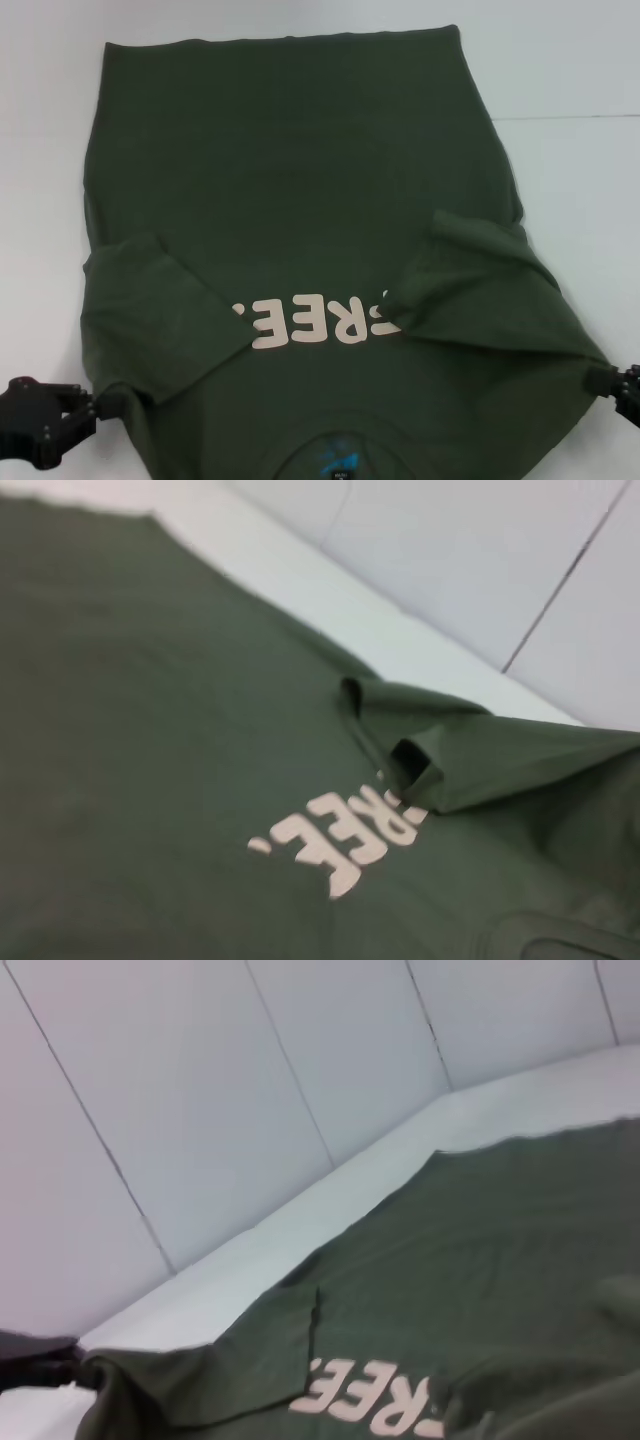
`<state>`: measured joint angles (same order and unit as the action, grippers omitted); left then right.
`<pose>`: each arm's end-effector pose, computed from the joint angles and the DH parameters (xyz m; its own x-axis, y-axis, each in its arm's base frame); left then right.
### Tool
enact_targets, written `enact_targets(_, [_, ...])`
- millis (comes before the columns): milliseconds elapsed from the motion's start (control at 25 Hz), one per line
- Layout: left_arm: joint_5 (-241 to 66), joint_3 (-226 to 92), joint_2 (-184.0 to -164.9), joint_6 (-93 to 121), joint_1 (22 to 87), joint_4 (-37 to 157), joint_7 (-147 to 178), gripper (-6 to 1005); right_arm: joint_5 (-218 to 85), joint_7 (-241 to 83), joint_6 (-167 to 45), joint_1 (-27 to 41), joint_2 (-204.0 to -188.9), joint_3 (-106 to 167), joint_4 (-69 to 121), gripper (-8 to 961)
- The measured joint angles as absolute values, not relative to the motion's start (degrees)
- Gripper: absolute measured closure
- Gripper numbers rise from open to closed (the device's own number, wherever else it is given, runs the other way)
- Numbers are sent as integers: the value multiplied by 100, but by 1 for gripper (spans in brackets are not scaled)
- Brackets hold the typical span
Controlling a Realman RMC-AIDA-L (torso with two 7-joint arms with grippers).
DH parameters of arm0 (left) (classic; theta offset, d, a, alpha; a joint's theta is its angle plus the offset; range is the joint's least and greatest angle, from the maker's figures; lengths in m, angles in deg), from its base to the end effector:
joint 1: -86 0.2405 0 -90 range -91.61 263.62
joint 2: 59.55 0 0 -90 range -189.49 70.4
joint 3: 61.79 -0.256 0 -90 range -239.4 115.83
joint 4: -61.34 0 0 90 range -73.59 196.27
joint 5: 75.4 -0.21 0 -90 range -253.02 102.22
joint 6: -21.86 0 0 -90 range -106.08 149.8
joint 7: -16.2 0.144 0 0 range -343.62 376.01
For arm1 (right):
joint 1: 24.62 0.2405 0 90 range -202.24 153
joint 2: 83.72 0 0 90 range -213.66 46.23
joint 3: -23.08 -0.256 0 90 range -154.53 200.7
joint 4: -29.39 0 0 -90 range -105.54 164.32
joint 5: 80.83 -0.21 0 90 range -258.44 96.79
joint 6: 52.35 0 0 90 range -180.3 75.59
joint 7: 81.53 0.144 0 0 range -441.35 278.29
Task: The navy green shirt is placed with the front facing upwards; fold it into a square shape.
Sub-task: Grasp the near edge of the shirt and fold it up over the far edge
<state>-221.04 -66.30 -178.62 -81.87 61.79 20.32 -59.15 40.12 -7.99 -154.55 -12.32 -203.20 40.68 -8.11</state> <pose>-0.3468 0.2447 0.0340 0.6807 0.5547 0.4785 0.6778 -0.7247 -0.1240 0.3548 0.2112 0.0340 0.5824 -0.4614 -0.6693 -0.7175 -0.6788 -0.1563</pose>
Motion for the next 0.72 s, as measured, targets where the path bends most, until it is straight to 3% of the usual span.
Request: enact_targets(720, [-21939,-5894,-17886,-8611,6657,2004,-4580,969,4019,-1635,-15990,-1598,-20312,2785,-568,922])
